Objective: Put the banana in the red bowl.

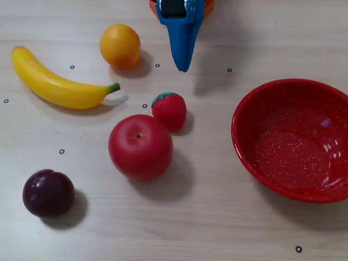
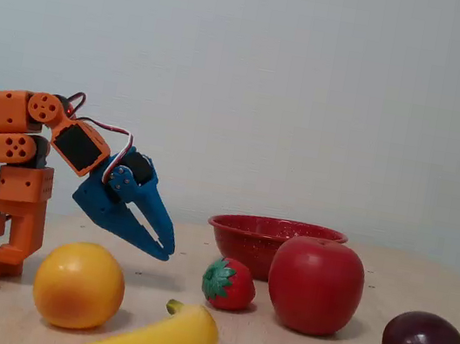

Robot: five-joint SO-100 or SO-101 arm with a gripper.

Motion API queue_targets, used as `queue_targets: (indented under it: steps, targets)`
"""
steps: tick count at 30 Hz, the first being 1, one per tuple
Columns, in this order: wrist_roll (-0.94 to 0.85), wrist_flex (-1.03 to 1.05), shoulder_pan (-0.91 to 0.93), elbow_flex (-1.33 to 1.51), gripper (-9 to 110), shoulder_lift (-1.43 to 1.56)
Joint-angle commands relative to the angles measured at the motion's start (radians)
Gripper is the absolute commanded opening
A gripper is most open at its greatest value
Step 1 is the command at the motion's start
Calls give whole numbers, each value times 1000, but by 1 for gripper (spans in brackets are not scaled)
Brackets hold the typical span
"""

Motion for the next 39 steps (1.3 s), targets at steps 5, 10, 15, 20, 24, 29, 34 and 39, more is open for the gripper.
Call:
queue_targets:
  steps: [5,10,15,20,24,29,34,39]
  targets:
    - [25,9,6,-49,0,11]
    - [25,9,6,-49,0,11]
    - [48,11,6,-121,0,-77]
    - [26,25,-8,-362,0,-325]
    - [29,34,-48,-543,0,-476]
    - [87,95,-135,-782,0,-701]
    - [130,178,-290,-1032,0,-962]
    - [153,322,-449,-1328,0,-1233]
